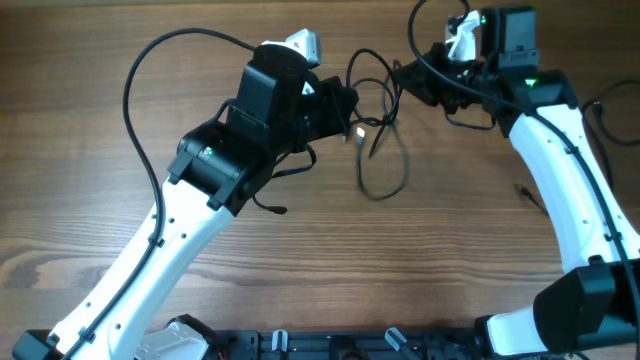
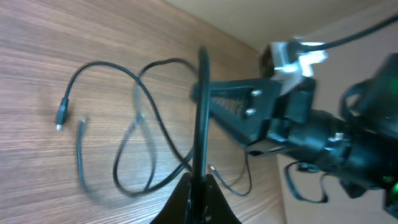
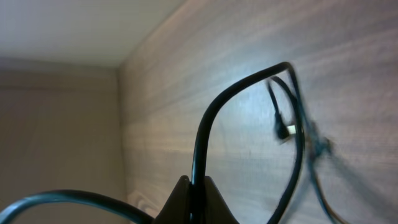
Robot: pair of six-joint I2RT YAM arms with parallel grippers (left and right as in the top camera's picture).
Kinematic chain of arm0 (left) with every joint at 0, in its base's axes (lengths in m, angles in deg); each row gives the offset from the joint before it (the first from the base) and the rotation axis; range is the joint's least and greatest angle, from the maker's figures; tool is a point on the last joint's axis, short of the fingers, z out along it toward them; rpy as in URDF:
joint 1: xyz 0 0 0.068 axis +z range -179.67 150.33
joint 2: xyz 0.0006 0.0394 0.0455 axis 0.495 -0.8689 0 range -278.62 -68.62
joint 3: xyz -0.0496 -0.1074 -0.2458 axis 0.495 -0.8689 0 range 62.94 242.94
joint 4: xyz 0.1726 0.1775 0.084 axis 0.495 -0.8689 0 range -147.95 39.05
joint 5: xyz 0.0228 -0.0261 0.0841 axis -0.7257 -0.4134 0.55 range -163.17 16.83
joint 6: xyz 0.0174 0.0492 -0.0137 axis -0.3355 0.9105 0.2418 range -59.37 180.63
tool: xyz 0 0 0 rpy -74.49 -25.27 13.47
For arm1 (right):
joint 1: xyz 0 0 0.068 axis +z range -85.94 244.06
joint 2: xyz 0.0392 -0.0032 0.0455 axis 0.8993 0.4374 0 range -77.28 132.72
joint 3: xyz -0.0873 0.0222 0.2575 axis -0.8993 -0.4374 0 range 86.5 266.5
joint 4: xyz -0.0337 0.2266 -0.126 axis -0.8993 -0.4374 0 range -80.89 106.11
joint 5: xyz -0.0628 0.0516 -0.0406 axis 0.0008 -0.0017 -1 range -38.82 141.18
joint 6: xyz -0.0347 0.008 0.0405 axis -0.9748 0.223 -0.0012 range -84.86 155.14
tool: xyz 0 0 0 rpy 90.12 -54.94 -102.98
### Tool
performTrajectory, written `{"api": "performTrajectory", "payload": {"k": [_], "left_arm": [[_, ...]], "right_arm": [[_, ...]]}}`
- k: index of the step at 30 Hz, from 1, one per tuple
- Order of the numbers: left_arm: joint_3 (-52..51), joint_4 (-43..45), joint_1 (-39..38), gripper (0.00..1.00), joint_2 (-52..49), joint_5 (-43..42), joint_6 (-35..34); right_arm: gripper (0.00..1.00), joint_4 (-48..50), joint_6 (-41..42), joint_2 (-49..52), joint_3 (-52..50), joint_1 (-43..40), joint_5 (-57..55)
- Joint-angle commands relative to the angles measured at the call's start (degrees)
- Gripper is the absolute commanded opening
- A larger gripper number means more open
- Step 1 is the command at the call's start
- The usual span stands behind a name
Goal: Untangle cables
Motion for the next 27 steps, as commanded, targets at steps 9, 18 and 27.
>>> {"api": "performTrajectory", "payload": {"k": [9,18,27], "left_arm": [[0.28,-8.39,0.28,0.04,-9.07,15.5,-0.13],[0.28,-8.66,2.32,0.04,-15.04,16.33,-0.11],[0.31,-6.69,3.48,0.04,-14.82,10.56,9.25]], "right_arm": [[0.05,1.07,0.74,-7.76,20.7,-22.8,25.62],[0.04,4.24,4.94,-9.94,21.84,-51.25,28.87],[0.04,-14.19,-14.27,-3.21,21.68,-54.03,5.51]]}}
